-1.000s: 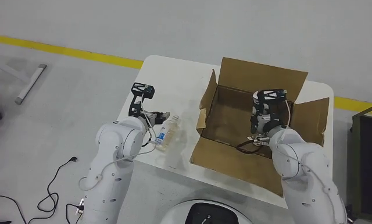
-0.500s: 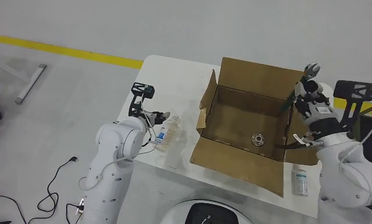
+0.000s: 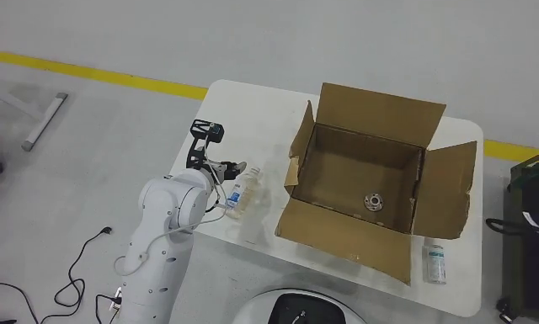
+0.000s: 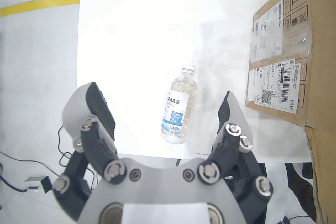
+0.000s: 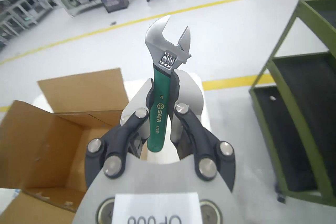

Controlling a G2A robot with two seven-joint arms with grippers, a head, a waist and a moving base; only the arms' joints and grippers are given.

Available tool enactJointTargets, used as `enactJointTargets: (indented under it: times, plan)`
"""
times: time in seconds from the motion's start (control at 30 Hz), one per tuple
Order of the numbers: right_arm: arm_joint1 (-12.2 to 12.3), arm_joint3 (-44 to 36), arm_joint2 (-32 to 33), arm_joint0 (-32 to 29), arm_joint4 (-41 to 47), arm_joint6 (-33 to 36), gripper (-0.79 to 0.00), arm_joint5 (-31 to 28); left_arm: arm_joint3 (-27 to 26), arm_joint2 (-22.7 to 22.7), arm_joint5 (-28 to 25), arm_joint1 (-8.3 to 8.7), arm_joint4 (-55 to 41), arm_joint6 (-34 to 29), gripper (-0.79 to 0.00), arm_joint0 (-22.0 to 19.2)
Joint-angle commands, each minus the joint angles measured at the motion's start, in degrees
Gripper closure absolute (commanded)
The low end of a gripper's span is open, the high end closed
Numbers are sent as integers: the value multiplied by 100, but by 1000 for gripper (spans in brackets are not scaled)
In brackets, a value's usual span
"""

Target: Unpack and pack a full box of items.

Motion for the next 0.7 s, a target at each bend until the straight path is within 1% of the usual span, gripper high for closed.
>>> enactJointTargets:
  times: [0.0,0.13,0.23,0.33,0.4,0.57,0.67]
  plan:
    - [31,54,49,-122,-356,498,0,-61,0,0,0,0,0,0,-785,0]
    - [97,470,-53,-218,-811,1106,0,-414,0,0,0,0,0,0,-785,0]
    - [141,868,-312,-254,-1304,1431,0,-653,0,0,0,0,0,0,-785,0]
    - [164,1243,-638,-287,-1776,1571,0,-775,0,0,0,0,0,0,-785,0]
    - [180,1433,-883,-344,-2069,1616,0,-995,0,0,0,0,0,0,-785,0]
    - [202,1794,-1311,-448,-2458,1774,0,-1399,0,0,0,0,0,0,-785,0]
    - [208,1891,-1457,-488,-2542,1954,0,-1517,0,0,0,0,0,0,-785,0]
